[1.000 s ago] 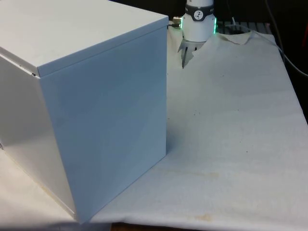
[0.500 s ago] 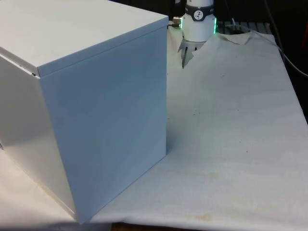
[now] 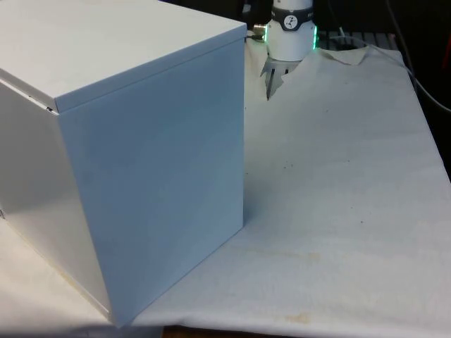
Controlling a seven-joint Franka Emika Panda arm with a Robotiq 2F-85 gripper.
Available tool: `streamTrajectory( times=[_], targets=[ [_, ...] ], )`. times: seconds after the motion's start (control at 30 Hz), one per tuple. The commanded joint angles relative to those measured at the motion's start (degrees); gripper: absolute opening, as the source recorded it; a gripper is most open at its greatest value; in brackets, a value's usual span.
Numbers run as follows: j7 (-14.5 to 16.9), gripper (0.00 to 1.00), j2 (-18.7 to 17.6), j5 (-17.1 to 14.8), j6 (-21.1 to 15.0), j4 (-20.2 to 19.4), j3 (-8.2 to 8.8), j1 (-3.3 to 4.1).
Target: Open the drawer, then close it.
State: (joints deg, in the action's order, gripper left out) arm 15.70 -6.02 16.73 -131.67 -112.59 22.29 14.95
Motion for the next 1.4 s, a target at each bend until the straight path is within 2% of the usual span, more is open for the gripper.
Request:
streamTrajectory(
  times=[0.0,0.1,0.13,0.4,0.47,0.6,0.73,0.77,0.83,1.37],
  targets=[
    [0.4,1.0,-0.6,0.6,-0.5,0.4,0.17,-0.06],
    [1.1,1.0,-1.4,1.2,-0.7,1.0,0.52,-0.06],
    [0.7,1.0,-1.1,0.5,-0.3,0.8,0.4,0.0],
    [1.9,1.0,-2.6,2.8,-1.5,1.3,1.03,-0.11],
    [1.8,1.0,-2.3,2.4,-0.8,1.3,0.97,0.0],
    [2.2,1.0,-3.9,3.0,-2.9,1.1,1.15,-0.06],
    [2.4,1.0,-4.8,2.9,-3.8,1.0,1.15,-0.06],
    [2.3,1.0,-4.6,2.5,-3.0,1.3,1.09,0.0],
    [2.5,1.0,-5.2,2.9,-4.2,1.0,1.2,-0.06],
    [2.7,1.0,-5.6,2.6,-3.7,1.2,1.32,0.0]
  ],
)
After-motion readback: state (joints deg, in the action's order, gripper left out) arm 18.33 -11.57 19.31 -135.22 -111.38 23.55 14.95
